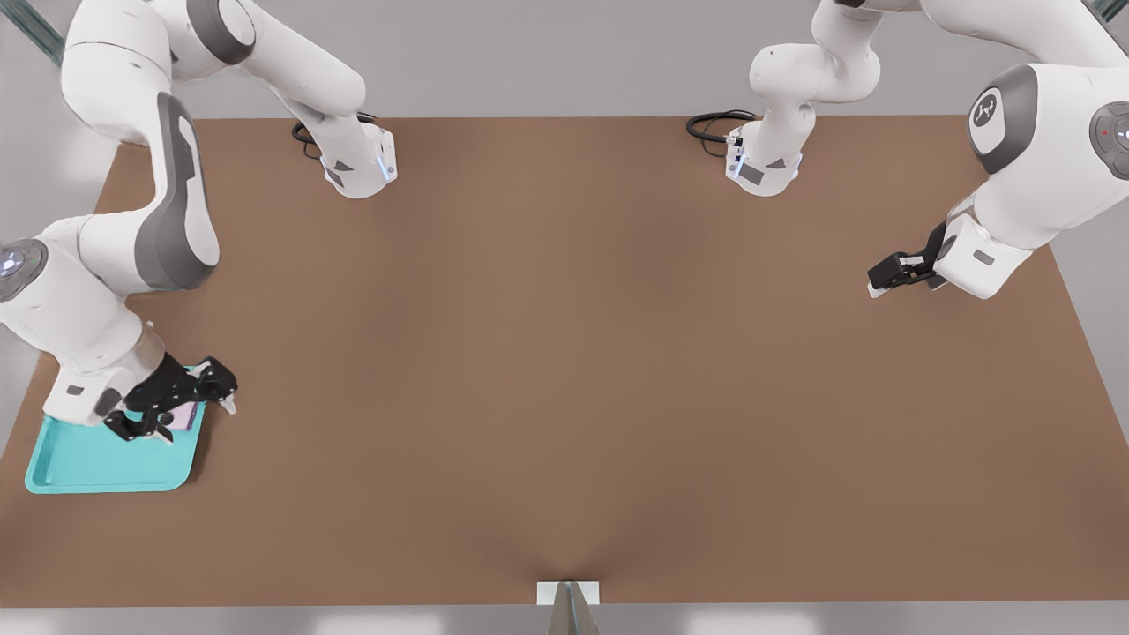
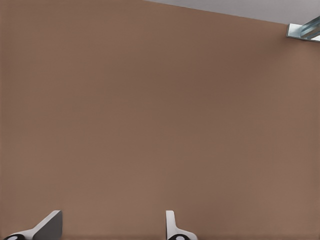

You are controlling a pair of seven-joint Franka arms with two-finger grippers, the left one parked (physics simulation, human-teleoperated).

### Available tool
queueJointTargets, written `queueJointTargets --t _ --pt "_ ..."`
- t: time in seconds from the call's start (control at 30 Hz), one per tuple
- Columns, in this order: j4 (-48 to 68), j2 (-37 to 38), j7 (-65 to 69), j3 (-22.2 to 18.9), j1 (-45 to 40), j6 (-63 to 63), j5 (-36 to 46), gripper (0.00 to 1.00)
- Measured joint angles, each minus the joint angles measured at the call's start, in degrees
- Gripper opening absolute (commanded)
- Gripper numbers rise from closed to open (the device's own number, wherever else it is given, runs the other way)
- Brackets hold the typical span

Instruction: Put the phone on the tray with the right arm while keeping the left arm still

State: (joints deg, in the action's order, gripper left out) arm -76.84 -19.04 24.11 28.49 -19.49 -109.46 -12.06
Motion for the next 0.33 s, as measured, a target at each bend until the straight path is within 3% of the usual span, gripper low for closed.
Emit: queueJointTargets --t 0.03,0.07,0.1,0.17,0.33 --pt "-3.2 6.5 -1.2 -14.2 13.7 2.8 2.2 1.00" --pt "-5.4 10.2 -2.4 -22.2 21.6 5.2 4.0 1.00" --pt "-6.5 12.0 -3.5 -26.4 25.4 7.3 5.4 1.00" --pt "-7.4 13.2 -5.6 -29.7 27.1 10.5 7.2 1.00" --pt "-7.7 13.6 -10.2 -31.7 26.3 15.2 9.4 1.00"
